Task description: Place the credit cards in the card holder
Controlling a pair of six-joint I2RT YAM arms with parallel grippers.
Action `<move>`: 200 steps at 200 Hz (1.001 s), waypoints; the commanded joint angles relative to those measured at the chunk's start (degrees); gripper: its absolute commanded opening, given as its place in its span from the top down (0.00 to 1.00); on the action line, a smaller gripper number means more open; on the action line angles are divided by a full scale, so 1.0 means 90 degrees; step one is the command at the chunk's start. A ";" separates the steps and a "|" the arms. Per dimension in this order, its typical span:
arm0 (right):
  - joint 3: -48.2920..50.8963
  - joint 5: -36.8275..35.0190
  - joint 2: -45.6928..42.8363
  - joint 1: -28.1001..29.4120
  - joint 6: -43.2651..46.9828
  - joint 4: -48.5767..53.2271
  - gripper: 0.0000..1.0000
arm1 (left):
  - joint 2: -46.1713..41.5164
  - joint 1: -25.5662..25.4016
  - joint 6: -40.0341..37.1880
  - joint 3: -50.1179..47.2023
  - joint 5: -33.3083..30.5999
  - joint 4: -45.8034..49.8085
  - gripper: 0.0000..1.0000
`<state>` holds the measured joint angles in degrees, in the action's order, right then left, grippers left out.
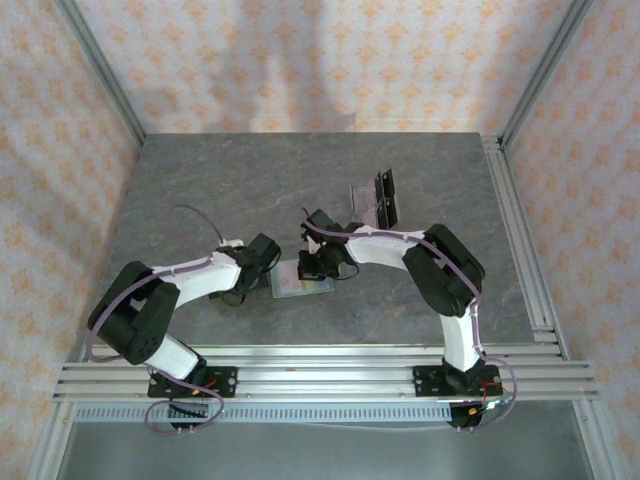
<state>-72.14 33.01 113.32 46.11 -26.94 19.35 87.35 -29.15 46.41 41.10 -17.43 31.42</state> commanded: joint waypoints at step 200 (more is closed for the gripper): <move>-0.0494 0.0483 0.0359 0.0180 -0.0259 -0.0115 1.00 | 0.0922 -0.0629 0.0146 0.0042 0.0376 -0.0536 0.02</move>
<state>-74.94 36.32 115.83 46.85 -28.53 19.09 91.02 -33.08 48.14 42.48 -23.00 32.45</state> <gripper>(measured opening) 0.050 0.984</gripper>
